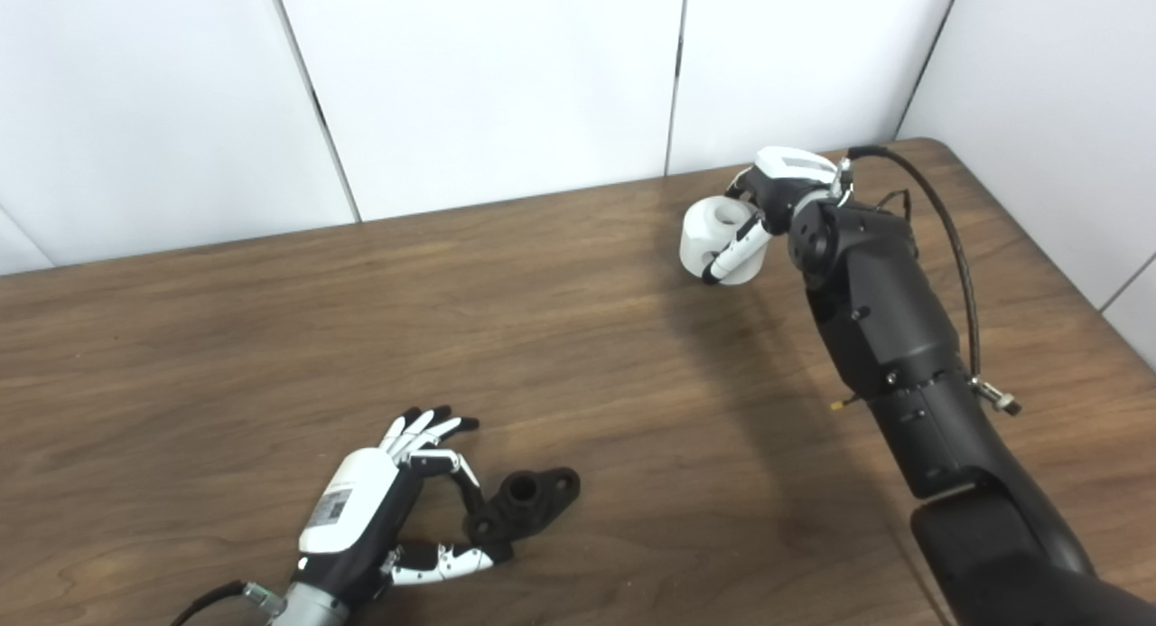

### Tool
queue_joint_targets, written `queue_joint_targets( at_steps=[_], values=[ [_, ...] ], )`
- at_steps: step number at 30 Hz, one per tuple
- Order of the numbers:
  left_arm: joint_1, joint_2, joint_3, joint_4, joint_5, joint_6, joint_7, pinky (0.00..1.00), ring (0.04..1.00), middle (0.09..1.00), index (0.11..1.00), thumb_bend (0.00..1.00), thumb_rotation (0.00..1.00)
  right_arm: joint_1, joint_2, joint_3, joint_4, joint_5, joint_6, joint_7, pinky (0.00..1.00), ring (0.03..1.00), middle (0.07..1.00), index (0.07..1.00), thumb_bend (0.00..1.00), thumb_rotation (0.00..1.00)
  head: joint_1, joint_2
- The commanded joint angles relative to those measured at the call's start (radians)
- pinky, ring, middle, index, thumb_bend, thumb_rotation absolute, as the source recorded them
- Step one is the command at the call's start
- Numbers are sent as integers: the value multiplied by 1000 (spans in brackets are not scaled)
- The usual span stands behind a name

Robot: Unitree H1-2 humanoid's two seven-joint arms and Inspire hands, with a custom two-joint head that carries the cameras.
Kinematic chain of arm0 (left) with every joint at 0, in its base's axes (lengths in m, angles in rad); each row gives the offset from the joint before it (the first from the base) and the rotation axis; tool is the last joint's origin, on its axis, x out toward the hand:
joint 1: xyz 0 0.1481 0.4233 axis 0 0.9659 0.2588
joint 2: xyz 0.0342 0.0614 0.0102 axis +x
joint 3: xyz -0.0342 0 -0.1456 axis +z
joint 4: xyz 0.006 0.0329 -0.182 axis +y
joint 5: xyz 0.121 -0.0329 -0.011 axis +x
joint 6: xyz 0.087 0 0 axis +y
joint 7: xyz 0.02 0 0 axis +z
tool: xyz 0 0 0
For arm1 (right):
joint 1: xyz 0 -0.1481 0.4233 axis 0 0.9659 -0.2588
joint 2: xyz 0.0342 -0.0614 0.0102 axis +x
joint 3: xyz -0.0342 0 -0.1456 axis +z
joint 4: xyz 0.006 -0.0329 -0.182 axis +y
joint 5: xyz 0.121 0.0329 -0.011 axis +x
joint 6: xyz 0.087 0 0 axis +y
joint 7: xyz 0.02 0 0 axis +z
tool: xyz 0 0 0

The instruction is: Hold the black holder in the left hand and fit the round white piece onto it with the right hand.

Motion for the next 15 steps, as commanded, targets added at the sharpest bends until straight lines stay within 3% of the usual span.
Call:
queue_joint_targets(
  at_steps=[1, 7, 11, 12, 15],
  values=[
    [11, 9, -24, 21, 44, 30, -40, 1000, 966, 882, 490, 506, 55, -38, -29, 2, -12, 1, 0, -35, 885, 861, 722, 773, 823, 301, 0, 0],
    [11, 6, -24, 19, 41, 36, -44, 1000, 968, 884, 490, 506, 56, -33, -25, -2, -14, 13, 0, -50, 884, 839, 670, 714, 767, 267, 0, 4],
    [12, 5, -25, 16, 40, 40, -45, 1000, 969, 884, 490, 506, 57, -26, -11, -22, -19, 21, 1, -74, 990, 866, 741, 628, 726, 239, 1, 6],
    [11, 5, -26, 17, 40, 39, -43, 1000, 968, 883, 490, 506, 57, -25, -10, -23, -19, 21, 1, -82, 996, 853, 735, 548, 604, 187, 1, 7],
    [10, 4, -27, 17, 39, 39, -42, 1000, 967, 881, 490, 506, 57, -21, -7, -26, -18, 37, 0, -123, 1000, 819, 709, 498, 531, 153, 3, 9]
  ],
)
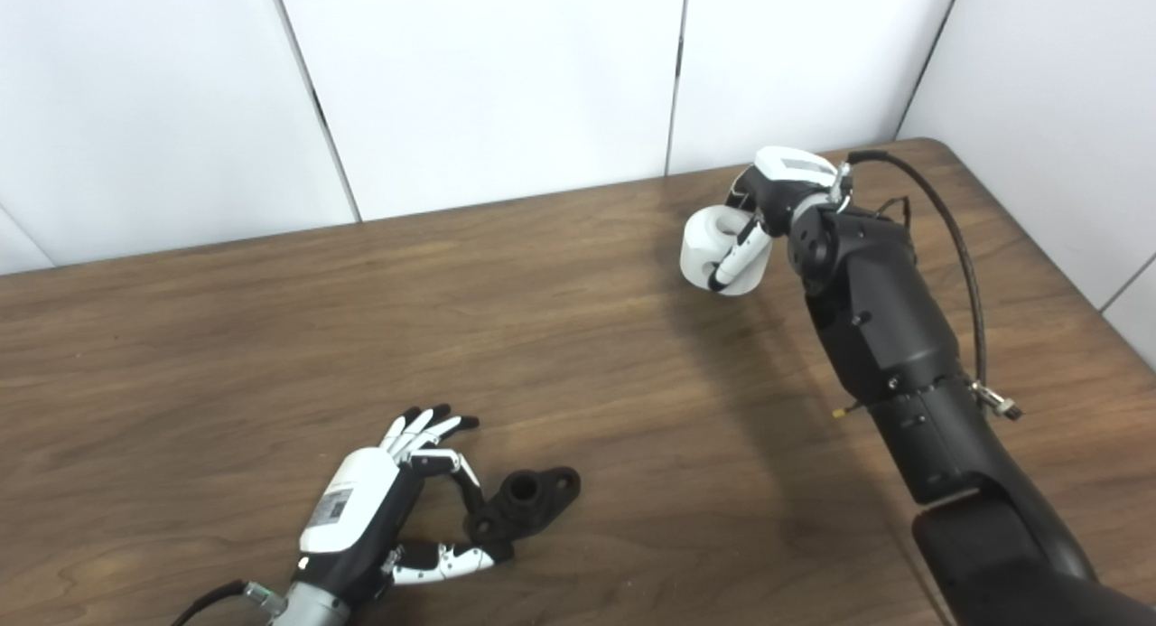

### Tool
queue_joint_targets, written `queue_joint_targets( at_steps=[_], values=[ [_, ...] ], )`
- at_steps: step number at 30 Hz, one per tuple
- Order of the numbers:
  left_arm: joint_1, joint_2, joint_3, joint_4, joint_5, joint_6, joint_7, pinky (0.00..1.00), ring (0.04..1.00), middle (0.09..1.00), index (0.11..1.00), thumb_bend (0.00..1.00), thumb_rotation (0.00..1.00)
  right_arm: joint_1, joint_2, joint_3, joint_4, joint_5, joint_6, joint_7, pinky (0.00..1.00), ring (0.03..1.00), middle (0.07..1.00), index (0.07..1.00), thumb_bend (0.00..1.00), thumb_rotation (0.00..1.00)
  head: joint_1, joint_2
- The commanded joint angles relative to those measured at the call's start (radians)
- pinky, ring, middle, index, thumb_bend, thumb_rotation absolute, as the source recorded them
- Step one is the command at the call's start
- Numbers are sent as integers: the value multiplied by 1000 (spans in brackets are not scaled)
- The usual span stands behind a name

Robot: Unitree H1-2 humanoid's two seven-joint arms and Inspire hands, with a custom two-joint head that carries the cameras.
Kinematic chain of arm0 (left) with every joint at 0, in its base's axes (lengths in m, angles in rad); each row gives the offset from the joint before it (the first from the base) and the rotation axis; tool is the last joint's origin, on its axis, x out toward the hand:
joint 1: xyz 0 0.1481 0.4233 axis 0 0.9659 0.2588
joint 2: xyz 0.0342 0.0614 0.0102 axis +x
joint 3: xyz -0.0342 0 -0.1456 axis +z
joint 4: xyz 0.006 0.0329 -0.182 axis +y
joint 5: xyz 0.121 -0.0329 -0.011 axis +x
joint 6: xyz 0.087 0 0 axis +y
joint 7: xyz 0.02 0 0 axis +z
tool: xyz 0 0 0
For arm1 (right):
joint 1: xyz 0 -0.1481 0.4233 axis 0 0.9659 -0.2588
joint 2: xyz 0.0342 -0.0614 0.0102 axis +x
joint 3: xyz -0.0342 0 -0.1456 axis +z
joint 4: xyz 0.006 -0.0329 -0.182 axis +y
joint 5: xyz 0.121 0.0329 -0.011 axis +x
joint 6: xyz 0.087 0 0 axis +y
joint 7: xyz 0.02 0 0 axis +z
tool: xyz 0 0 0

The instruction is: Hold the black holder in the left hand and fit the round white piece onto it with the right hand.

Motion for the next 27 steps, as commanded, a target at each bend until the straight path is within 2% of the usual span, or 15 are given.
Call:
queue_joint_targets(
  at_steps=[1, 5, 17, 22, 27],
  values=[
    [10, 5, -24, 20, 38, 31, -43, 1000, 968, 882, 490, 506, 56, -37, -10, -15, -18, 14, 0, -60, 1000, 804, 702, 492, 525, 147, 2, 2],
    [7, 3, -27, 21, 39, 33, -42, 1000, 968, 883, 490, 506, 56, -37, -14, -11, -15, 31, 0, -87, 1000, 778, 695, 486, 521, 139, 6, 3],
    [6, -3, -33, 18, 39, 45, -44, 1000, 966, 883, 490, 506, 56, -39, -29, 11, -45, 37, 0, -81, 1000, 769, 675, 485, 524, 139, 12, 7],
    [3, -7, -40, 13, 45, 60, -51, 1000, 966, 882, 490, 506, 56, -38, -32, 22, -137, 26, 0, -26, 1000, 773, 654, 486, 524, 140, 20, 10],
    [-1, -9, -49, 15, 50, 61, -46, 1000, 962, 882, 490, 506, 55, -28, -29, 35, -297, 12, 0, 67, 1000, 747, 617, 486, 523, 140, 30, 14]
  ],
)
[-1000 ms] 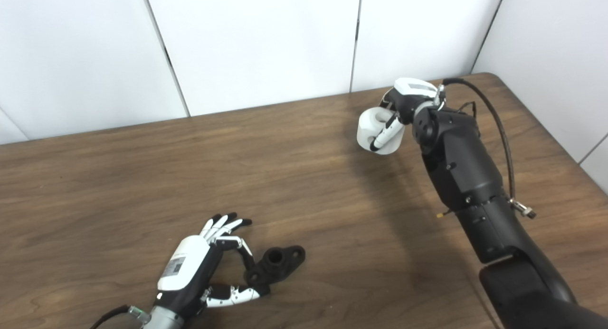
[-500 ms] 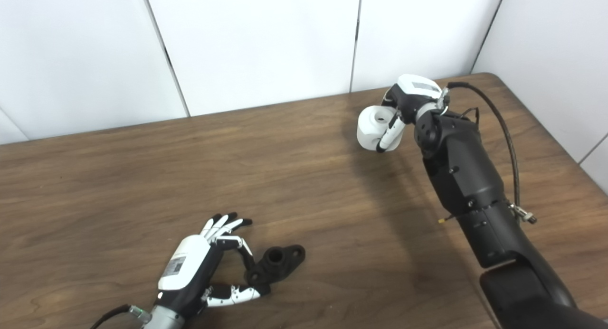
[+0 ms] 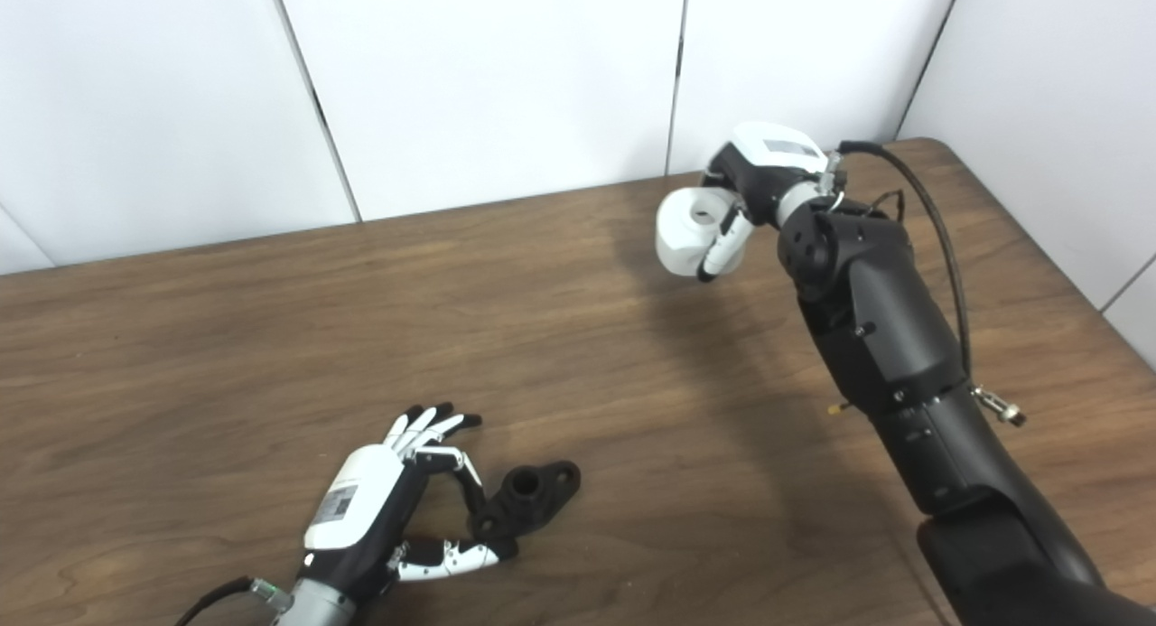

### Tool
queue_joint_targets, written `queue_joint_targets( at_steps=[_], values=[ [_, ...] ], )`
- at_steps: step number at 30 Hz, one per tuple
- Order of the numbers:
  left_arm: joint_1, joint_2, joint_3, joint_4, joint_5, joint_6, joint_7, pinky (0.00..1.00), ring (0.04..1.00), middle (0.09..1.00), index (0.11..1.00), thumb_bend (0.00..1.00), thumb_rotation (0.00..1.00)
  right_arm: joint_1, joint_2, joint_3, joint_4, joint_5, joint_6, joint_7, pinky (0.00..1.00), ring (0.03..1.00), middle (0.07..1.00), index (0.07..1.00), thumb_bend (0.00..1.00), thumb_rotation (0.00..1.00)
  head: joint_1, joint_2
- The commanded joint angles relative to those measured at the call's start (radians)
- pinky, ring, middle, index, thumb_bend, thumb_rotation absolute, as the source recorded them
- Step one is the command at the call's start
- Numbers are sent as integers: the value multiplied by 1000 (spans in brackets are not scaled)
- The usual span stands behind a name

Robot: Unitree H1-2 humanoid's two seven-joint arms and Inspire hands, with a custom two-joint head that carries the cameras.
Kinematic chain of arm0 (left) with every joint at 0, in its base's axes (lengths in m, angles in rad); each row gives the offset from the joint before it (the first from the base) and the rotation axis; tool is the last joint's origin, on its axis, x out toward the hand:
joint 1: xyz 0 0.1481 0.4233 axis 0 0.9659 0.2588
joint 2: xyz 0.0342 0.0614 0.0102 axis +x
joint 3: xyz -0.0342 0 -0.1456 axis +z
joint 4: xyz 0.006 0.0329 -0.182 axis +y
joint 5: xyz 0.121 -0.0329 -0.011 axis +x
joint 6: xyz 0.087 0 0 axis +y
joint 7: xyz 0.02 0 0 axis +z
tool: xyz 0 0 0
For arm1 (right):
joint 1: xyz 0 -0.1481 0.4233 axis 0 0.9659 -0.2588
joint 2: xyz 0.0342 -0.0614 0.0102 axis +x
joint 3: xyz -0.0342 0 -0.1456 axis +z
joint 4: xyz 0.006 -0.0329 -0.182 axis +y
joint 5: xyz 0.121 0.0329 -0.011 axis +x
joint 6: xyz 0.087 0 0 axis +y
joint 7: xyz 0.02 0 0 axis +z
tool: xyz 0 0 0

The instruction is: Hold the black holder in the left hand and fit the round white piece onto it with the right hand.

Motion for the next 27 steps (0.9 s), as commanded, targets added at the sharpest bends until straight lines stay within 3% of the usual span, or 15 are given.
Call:
queue_joint_targets(
  at_steps=[1, 5, 9, 15, 27],
  values=[
    [8, -1, -29, 22, 39, 25, -45, 1000, 962, 882, 490, 506, 55, -34, -20, -6, -79, -17, 0, 25, 1000, 730, 582, 486, 523, 139, 1, 1],
    [5, -5, -36, 23, 48, 30, -41, 1000, 960, 881, 490, 506, 55, -30, -9, 3, -180, -32, 0, 86, 1000, 670, 488, 492, 530, 19, 9, 2],
    [5, -10, -42, 21, 48, 35, -38, 1000, 961, 881, 490, 506, 54, -31, 7, 11, -254, -32, -1, 140, 967, 628, 468, 498, 530, 6, 17, 5],
    [0, -20, -55, 9, 68, 63, -51, 1000, 961, 882, 490, 507, 55, -31, 26, 21, -342, -37, -2, 213, 925, 641, 497, 478, 529, 6, 39, 19],
    [-19, -43, -68, 7, 67, 92, -57, 1000, 954, 878, 489, 508, 53, -38, 52, 8, -524, -66, 0, 531, 993, 679, 531, 453, 525, 3, 72, 61]
  ],
)
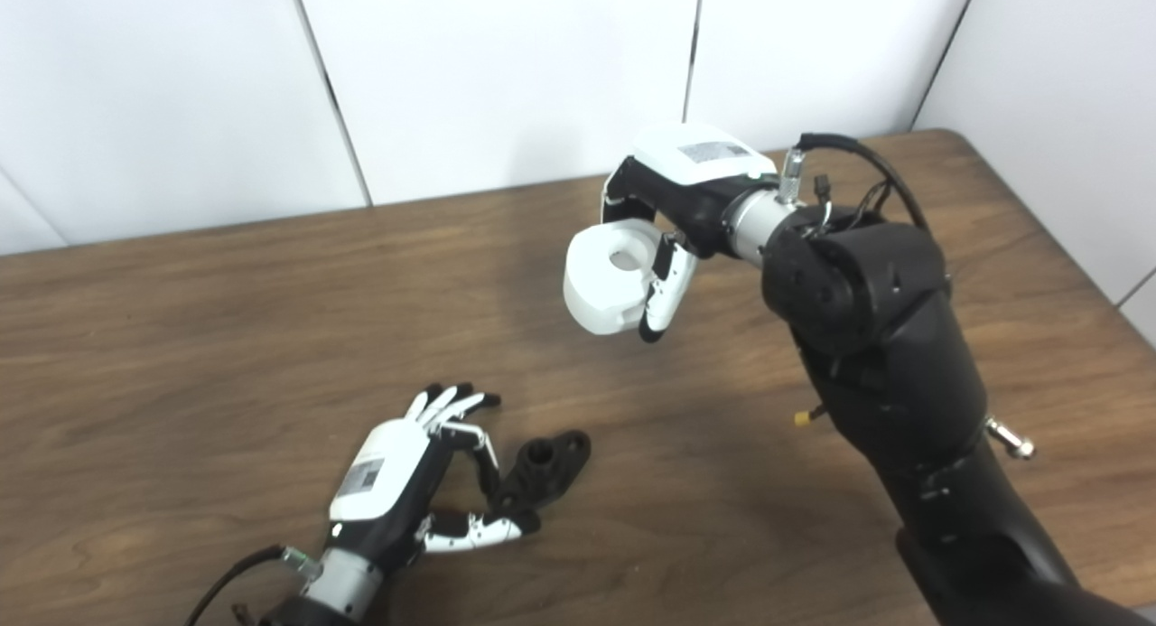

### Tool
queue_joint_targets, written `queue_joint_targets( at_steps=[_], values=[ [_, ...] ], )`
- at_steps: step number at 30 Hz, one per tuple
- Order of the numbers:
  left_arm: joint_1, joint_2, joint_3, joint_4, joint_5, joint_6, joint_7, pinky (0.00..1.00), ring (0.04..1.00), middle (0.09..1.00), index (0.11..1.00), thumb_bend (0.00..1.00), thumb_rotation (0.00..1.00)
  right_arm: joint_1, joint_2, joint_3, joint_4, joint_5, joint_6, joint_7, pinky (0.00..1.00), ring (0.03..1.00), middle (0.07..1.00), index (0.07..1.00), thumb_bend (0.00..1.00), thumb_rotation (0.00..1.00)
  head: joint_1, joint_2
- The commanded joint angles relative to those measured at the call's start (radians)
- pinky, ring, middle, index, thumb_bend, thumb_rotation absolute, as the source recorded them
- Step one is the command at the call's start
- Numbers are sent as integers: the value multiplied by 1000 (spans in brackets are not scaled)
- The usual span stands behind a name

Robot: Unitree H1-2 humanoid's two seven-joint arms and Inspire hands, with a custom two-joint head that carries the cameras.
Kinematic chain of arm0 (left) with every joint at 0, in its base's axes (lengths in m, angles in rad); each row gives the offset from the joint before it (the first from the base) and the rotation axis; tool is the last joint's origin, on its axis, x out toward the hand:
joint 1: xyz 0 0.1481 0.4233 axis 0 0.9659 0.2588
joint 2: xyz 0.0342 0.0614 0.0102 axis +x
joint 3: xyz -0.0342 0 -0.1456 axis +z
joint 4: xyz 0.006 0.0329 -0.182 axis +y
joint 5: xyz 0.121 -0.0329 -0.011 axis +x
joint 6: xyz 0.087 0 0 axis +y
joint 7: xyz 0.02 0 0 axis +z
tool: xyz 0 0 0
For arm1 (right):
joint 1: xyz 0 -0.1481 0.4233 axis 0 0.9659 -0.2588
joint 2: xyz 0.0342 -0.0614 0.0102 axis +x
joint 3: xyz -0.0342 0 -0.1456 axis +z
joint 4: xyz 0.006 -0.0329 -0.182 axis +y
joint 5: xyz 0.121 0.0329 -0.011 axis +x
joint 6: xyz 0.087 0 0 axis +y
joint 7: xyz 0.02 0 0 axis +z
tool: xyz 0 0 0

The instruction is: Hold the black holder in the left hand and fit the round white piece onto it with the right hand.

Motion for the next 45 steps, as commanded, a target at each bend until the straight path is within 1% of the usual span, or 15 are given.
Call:
queue_joint_targets(
  at_steps=[1, 4, 8, 12, 14, 16, 21, 25, 32, 34, 42, 45],
  values=[
    [0, -11, -29, 15, 22, 20, -52, 1000, 955, 878, 489, 508, 53, -48, -7, -25, -46, -1, 2, 87, 995, 680, 534, 452, 525, 3, -1, 4],
    [-4, -12, -32, 15, 26, 27, -54, 1000, 951, 877, 489, 507, 54, -50, -18, -20, -63, 42, 4, 114, 942, 675, 540, 452, 523, 2, 0, 11],
    [-8, -15, -39, 13, 31, 38, -53, 1000, 945, 874, 490, 508, 54, -51, -43, 4, -81, 91, 3, 114, 887, 645, 535, 455, 525, 3, 3, 16],
    [-10, -17, -44, 10, 35, 48, -53, 1000, 944, 873, 489, 508, 54, -47, -55, 21, -95, 114, 4, 114, 927, 660, 534, 453, 525, 3, 7, 21],
    [-11, -20, -46, 8, 38, 52, -54, 1000, 943, 873, 489, 508, 54, -43, -57, 33, -97, 121, 3, 114, 923, 656, 528, 455, 526, 4, 12, 26],
    [-12, -21, -48, 5, 41, 56, -57, 1000, 943, 873, 489, 508, 54, -39, -52, 43, -94, 118, 3, 114, 919, 652, 525, 457, 526, 4, 13, 29],
    [-13, -28, -49, 1, 48, 63, -61, 1000, 940, 871, 489, 508, 54, -27, -42, 68, -82, 126, 3, 113, 971, 660, 508, 467, 529, 3, 17, 37],
    [-15, -30, -50, -3, 51, 68, -68, 1000, 943, 872, 489, 508, 54, -15, -34, 96, -69, 125, 2, 111, 984, 668, 493, 480, 531, 3, 19, 45],
    [-17, -33, -56, -8, 54, 79, -72, 1000, 948, 876, 489, 508, 54, 16, -14, 113, -63, 115, 2, 107, 942, 626, 469, 502, 530, 5, 25, 50],
    [-17, -33, -56, -8, 55, 79, -71, 1000, 945, 874, 489, 508, 54, 25, -13, 123, -62, 113, 2, 104, 934, 630, 462, 507, 530, 6, 26, 51],
    [-18, -35, -55, -8, 52, 78, -73, 1000, 947, 875, 489, 508, 54, 46, -26, 175, -60, 122, 0, 79, 961, 658, 474, 495, 530, 8, 26, 53],
    [-18, -36, -53, -8, 50, 77, -71, 1000, 942, 871, 489, 508, 54, 52, -21, 183, -65, 120, 1, 83, 934, 644, 463, 506, 529, 8, 24, 55]
  ],
)
